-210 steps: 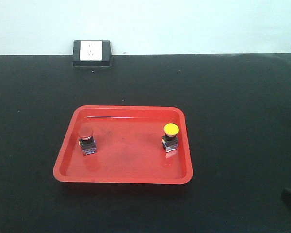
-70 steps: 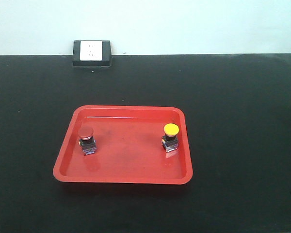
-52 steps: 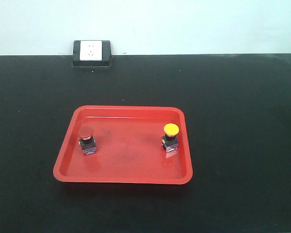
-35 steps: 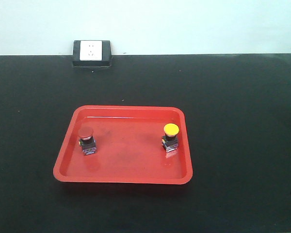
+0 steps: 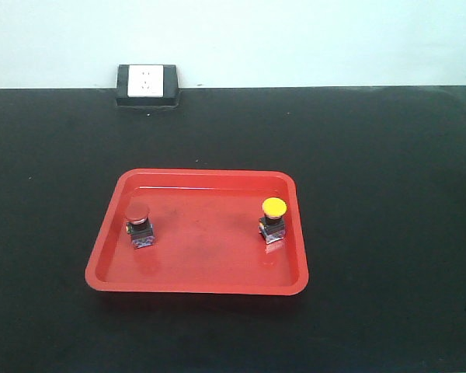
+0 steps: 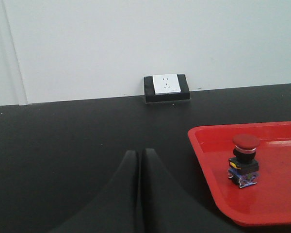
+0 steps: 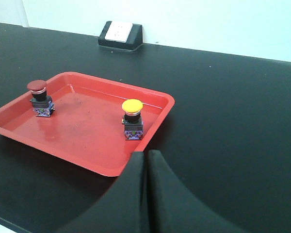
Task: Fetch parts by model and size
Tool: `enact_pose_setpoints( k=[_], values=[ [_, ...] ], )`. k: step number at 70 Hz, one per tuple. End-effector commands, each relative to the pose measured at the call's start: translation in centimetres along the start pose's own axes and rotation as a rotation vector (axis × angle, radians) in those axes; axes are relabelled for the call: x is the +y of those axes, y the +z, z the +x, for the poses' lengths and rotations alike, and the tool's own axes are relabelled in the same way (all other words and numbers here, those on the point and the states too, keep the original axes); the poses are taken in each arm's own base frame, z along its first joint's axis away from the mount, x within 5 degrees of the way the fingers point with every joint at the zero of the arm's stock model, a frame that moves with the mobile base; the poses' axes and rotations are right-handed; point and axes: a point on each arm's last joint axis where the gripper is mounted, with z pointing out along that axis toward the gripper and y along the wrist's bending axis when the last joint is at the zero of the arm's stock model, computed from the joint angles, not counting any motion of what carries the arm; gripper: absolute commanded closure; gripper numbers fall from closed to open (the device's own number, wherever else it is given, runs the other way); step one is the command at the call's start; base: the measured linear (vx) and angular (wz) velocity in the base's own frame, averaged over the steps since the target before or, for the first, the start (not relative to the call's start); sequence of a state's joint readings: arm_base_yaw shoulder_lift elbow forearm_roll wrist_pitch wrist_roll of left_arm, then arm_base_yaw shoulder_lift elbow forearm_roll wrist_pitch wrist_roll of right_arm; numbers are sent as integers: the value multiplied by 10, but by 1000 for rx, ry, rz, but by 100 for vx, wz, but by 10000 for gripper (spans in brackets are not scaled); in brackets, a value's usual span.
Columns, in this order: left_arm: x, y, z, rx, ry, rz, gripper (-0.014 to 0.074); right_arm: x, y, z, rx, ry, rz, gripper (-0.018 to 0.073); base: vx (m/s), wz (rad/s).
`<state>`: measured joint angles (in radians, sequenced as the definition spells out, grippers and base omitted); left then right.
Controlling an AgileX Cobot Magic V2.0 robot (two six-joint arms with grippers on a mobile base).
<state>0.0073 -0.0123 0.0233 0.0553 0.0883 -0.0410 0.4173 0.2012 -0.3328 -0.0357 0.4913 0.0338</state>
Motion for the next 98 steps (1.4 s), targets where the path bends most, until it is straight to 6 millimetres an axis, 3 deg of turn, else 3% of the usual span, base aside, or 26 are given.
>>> enact_pose_setpoints(
  k=[1, 43, 72, 80, 98],
  values=[
    [-1, -2, -11, -94, -12, 10, 603, 0, -3, -15, -95, -14, 5, 569, 0, 0],
    [-1, -2, -11, -94, -12, 10, 603, -1, -3, -15, -96, -20, 16, 569, 0, 0],
    [-1, -2, -11, -94, -12, 10, 603, -19, -9, -15, -117, 32, 324, 569, 0, 0],
    [-1, -2, -11, -94, -12, 10, 603, -18, -6, -3, -183, 11, 312, 569, 0, 0],
    [-1, -2, -11, -94, -12, 10, 603, -15, 11, 48, -293, 51, 267, 569, 0, 0]
  ],
)
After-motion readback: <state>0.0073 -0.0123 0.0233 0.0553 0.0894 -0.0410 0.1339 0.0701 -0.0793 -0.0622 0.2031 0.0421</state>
